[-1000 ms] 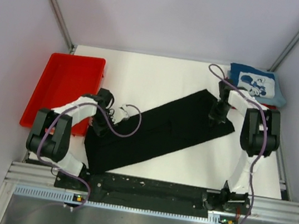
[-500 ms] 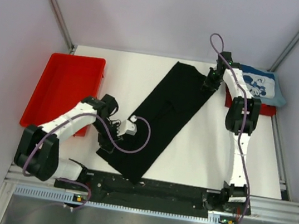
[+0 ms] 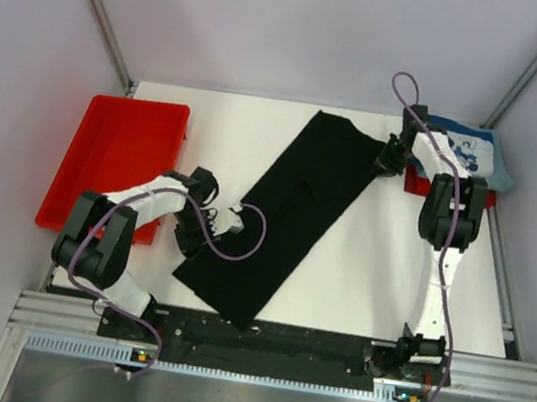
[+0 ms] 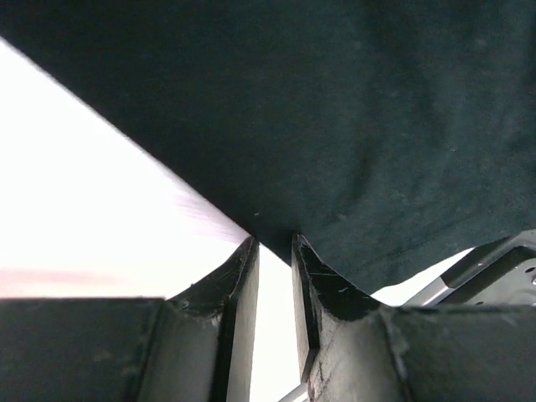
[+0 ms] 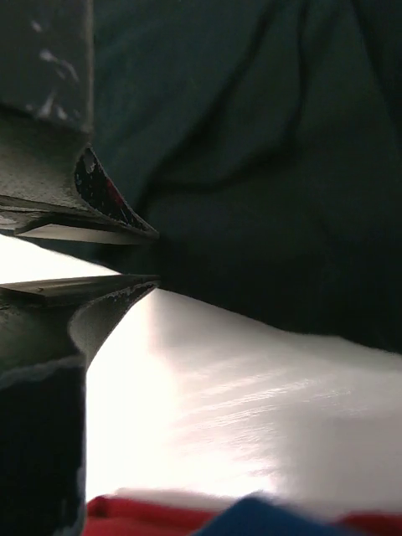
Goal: Fold and stack the t-shirts
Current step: Rotate the tshirt 90 degrees
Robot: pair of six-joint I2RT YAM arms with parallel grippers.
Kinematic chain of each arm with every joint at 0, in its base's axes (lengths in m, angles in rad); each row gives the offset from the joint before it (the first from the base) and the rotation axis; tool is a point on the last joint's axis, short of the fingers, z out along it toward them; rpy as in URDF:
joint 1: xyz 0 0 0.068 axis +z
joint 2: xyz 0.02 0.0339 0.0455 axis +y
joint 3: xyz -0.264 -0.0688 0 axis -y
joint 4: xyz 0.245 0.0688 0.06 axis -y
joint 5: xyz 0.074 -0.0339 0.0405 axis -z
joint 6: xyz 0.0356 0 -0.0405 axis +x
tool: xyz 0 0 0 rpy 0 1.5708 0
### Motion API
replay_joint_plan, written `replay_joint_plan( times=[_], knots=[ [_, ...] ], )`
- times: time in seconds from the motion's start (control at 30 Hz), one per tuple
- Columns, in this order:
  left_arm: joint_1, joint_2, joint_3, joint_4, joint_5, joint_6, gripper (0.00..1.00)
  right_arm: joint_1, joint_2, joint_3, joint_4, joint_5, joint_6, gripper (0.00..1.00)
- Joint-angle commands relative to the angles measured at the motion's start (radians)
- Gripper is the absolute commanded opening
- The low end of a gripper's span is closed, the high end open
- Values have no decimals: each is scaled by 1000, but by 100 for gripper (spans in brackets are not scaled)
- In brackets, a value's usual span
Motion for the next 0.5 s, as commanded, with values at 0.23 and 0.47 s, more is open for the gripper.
replay_joint_plan(
  times=[0.23, 0.47],
  knots=[
    [-415, -52, -82, -60, 375, 69, 28, -12, 358, 444, 174, -346, 205, 27],
    [-440, -197, -1, -169, 442, 126, 31, -3, 61, 276, 196, -225, 5, 35]
  ],
)
